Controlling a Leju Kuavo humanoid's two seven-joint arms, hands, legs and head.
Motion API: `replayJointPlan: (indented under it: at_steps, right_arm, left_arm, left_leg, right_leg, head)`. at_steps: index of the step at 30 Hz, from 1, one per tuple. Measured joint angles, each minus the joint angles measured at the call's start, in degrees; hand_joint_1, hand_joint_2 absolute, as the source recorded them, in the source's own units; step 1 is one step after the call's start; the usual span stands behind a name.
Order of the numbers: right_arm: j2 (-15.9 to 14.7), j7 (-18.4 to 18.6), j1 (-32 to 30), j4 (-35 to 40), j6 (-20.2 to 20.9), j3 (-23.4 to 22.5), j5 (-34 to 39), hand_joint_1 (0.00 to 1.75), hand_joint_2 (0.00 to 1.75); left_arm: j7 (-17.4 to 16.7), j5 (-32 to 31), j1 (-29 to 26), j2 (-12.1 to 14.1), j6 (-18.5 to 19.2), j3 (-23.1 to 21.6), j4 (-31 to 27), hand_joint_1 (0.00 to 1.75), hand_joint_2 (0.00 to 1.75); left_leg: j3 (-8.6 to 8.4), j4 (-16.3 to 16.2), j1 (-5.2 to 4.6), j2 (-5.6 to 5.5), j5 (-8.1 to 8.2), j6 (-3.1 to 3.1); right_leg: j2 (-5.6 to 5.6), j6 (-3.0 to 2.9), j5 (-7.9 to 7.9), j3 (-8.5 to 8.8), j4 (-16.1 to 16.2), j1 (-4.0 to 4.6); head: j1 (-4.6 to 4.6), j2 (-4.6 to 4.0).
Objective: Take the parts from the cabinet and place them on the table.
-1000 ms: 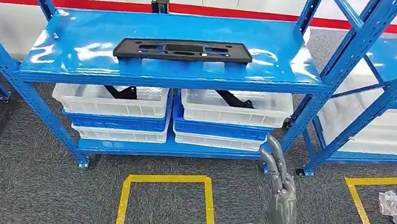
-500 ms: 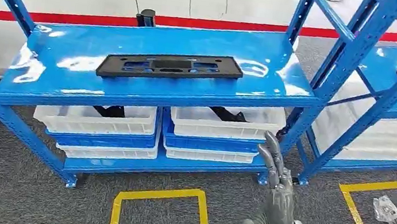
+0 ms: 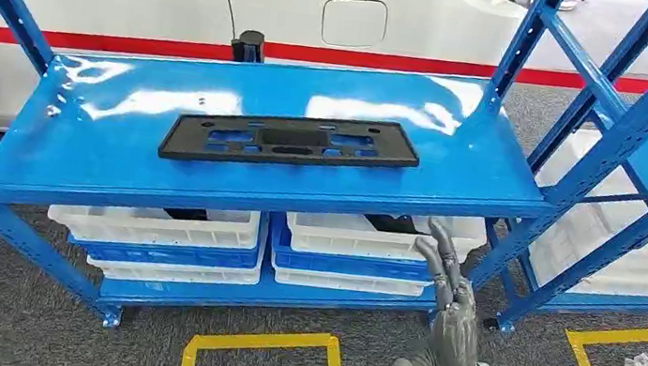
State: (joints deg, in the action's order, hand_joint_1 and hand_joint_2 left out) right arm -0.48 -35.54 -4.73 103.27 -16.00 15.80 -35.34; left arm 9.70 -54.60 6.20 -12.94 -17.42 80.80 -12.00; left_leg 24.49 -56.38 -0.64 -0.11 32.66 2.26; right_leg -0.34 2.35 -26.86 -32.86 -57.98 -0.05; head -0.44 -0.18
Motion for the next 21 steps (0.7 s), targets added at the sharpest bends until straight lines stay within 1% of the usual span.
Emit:
replayJointPlan:
  at_steps: [1, 2, 3, 4, 5, 6, 7, 8, 9, 10, 11, 12, 13, 14, 15, 16, 17, 18, 19, 20, 21]
  right_arm:
    - [0.09, 0.00, 0.25, 0.02, -0.13, -0.02, 0.02, 0.00, 0.00]
    - [0.26, 0.00, 0.35, 0.07, -0.18, -0.02, 0.00, 0.00, 0.00]
    - [0.37, -0.02, 0.33, 0.11, -0.24, -0.05, 0.00, 0.00, 0.00]
    - [0.50, -0.05, 0.42, 0.11, -0.24, 0.00, 0.00, 0.00, 0.00]
    - [0.63, -0.05, 0.44, 0.11, -0.24, 0.02, 0.00, 0.00, 0.00]
    - [0.68, -0.02, 0.27, 0.09, -0.28, 0.00, -0.02, 0.00, 0.00]
    - [0.68, -0.05, 0.21, 0.09, -0.37, -0.02, -0.04, 0.00, 0.00]
    - [0.72, -0.05, 0.22, 0.09, -0.48, -0.05, -0.04, 0.00, 0.00]
    - [0.74, -0.05, 0.21, 0.09, -0.64, -0.09, -0.02, 0.00, 0.00]
    - [0.79, -0.05, 0.21, 0.09, -0.94, -0.13, 0.00, 0.00, 0.00]
    - [0.83, -0.05, 0.21, 0.09, -1.07, -0.15, 0.06, 0.00, 0.00]
    - [0.92, -0.05, 0.22, 0.09, -1.31, -0.18, 0.11, 0.00, 0.00]
    - [0.96, -0.05, 0.34, 0.07, -1.55, -0.22, 0.13, 0.00, 0.00]
    - [1.00, -0.05, 0.25, 0.05, -1.95, -0.29, 0.15, 0.00, 0.00]
    - [1.05, 0.04, 0.35, 0.15, -2.53, -0.33, 0.22, 0.00, 0.00]
    - [1.20, 0.13, 0.48, 0.13, -3.15, -0.44, 0.24, 0.00, 0.00]
    - [1.35, 0.33, 0.66, 0.13, -3.83, -0.48, 0.09, 0.00, 0.00]
    - [1.40, 0.85, 0.75, 0.13, -4.45, -0.57, -0.28, 0.00, 0.00]
    - [1.42, 1.14, 0.80, 0.13, -4.92, -0.70, -0.68, 0.00, 0.00]
    - [1.53, 1.64, 1.07, 0.13, -5.79, -0.81, -1.41, 0.00, 0.00]
    - [1.66, 2.30, 1.20, 0.13, -6.54, -0.85, -2.54, 0.00, 0.00]
  left_arm:
    - [0.02, 0.00, 0.04, -0.09, 0.02, 0.00, 0.02, 0.00, 0.00]
    - [0.00, -0.02, 0.37, -0.11, 0.06, 0.00, 0.02, 0.00, 0.00]
    - [0.02, -0.02, 0.53, -0.13, 0.07, 0.00, 0.04, 0.00, 0.00]
    - [0.07, -0.02, 0.66, -0.22, 0.07, 0.00, 0.04, 0.00, 0.00]
    - [0.07, -0.04, 0.73, -0.24, 0.07, -0.02, 0.07, 0.00, 0.00]
    - [0.09, -0.04, 0.64, -0.22, 0.04, -0.02, 0.07, 0.00, 0.00]
    - [0.07, -0.04, 0.40, -0.22, 0.00, 0.00, 0.07, 0.00, 0.00]
    - [0.07, -0.04, 0.17, -0.22, -0.13, 0.00, 0.07, 0.00, 0.00]
    - [0.07, -0.04, 0.05, -0.22, -0.22, 0.00, 0.07, 0.00, 0.00]
    - [0.07, -0.04, -0.04, -0.20, -0.44, 0.00, 0.07, 0.00, 0.00]
    - [0.07, -0.04, -0.05, -0.18, -0.48, 0.00, 0.07, 0.00, 0.00]
    - [0.07, -0.02, -0.14, -0.18, -0.48, 0.00, 0.07, 0.00, 0.00]
    - [0.07, -0.02, -0.27, -0.22, -0.50, 0.05, 0.15, 0.00, 0.00]
    - [0.07, 0.02, -0.14, -0.20, -0.57, 0.05, 0.17, 0.00, 0.00]
    - [0.02, 0.05, 0.03, -0.24, -0.61, 0.03, 0.17, 0.00, 0.00]
    - [-0.04, 0.09, -0.01, -0.22, -0.63, 0.05, 0.17, 0.00, 0.00]
    - [-0.07, 0.09, -0.02, -0.24, -0.63, 0.05, 0.17, 0.00, 0.00]
    - [-0.07, 0.07, -0.03, -0.26, -0.83, 0.05, 0.17, 0.00, 0.00]
    - [-0.11, 0.09, 0.03, -0.26, -1.16, 0.05, 0.17, 0.00, 0.00]
    - [-0.30, 0.11, 0.12, -0.26, -1.70, 0.05, 0.17, 0.00, 0.00]
    - [-0.33, 0.65, 0.24, -0.26, -1.94, 0.09, 0.17, 0.00, 0.00]
  left_leg:
    - [-0.11, -1.42, 0.11, 0.02, -0.78, -0.20]
    - [0.62, -3.48, 0.16, 0.05, -0.88, -0.40]
    - [2.11, -6.57, 0.25, -0.07, -1.65, -0.71]
    - [4.59, -10.33, 0.39, -0.09, -2.04, -1.02]
    - [7.80, -14.04, 0.66, -0.07, -1.65, -1.33]
    - [11.34, -17.37, 0.97, -0.07, 0.85, -1.78]
    - [14.04, -18.70, 1.23, -0.06, 4.06, -2.25]
    - [16.00, -18.26, 1.50, -0.05, 6.00, -2.76]
    - [16.71, -16.87, 1.74, -0.04, 6.06, -3.01]
    - [16.87, -13.52, 2.06, -0.01, 4.38, -3.32]
    - [16.66, -10.93, 2.28, 0.03, 2.08, -3.49]
    - [16.18, -6.30, 2.67, 0.24, -4.26, -3.80]
    - [16.49, -3.37, 2.77, 0.64, -9.11, -3.81]
    - [15.96, -4.45, 2.49, 1.32, -7.87, -3.42]
    - [15.35, -4.37, 2.32, 0.88, -8.42, -2.88]
    - [15.09, -4.07, 2.32, 0.73, -9.15, -2.16]
    - [14.19, -4.13, 2.13, 0.55, -9.46, -1.66]
    - [13.38, -3.88, 2.27, 0.73, -9.32, -1.25]
    - [12.96, -3.75, 2.22, 0.65, -9.01, -0.94]
    - [12.63, -3.66, 2.10, 0.61, -8.61, -0.52]
    - [12.20, -3.53, 1.93, 0.45, -8.07, -0.15]
  right_leg:
    - [0.19, -0.71, -0.25, 0.17, 0.26, -0.27]
    - [0.58, -1.11, -0.45, 2.09, 0.60, -1.14]
    - [0.38, -1.70, -0.93, 3.19, 0.95, -1.12]
    - [0.37, -2.35, -1.34, 3.78, 1.13, -1.20]
    - [0.48, -2.45, -1.78, 4.15, 1.26, -1.28]
    - [0.65, -2.35, -2.37, 4.99, 1.65, -1.42]
    - [0.88, -2.19, -2.97, 5.93, 1.97, -1.62]
    - [1.21, -1.89, -3.73, 6.89, 2.09, -1.88]
    - [1.39, -1.63, -4.34, 7.64, 2.12, -2.14]
    - [1.55, -1.23, -5.29, 8.67, 2.12, -2.50]
    - [1.57, -0.96, -5.93, 9.31, 2.14, -2.72]
    - [1.51, -0.48, -7.08, 10.23, 2.17, -2.88]
    - [1.55, -0.01, -8.06, 11.25, 1.82, -2.54]
    - [1.62, 0.66, -9.01, 11.78, 2.68, -2.32]
    - [1.48, 1.43, -9.02, 13.36, 3.14, -2.32]
    - [1.47, 2.34, -8.46, 13.86, 2.52, -2.00]
    - [1.46, 2.79, -8.18, 13.94, 1.73, -2.05]
    - [1.09, 2.62, -7.91, 12.58, -0.87, -2.43]
    - [0.91, 2.43, -7.84, 11.22, -3.24, -2.31]
    - [0.90, 2.05, -8.21, 8.22, -7.41, -2.13]
    - [0.88, 1.43, -10.23, 4.17, -11.67, -1.79]
  head:
    - [0.20, 0.00]
    - [0.02, 0.02]
    - [0.07, 0.00]
    - [-0.41, 0.00]
    - [-0.31, 0.00]
    - [-0.35, 0.00]
    - [-0.30, 0.00]
    - [-0.31, 0.00]
    - [-0.39, 0.02]
    - [-0.30, 0.00]
    - [-0.41, 0.02]
    - [-0.37, 0.00]
    - [-0.72, 0.00]
    - [-0.94, 0.02]
    - [-0.65, 0.02]
    - [-0.66, 0.00]
    - [-0.55, 0.02]
    - [-0.50, 0.02]
    - [-0.53, 0.00]
    - [-0.33, 0.02]
    - [-0.26, 0.02]
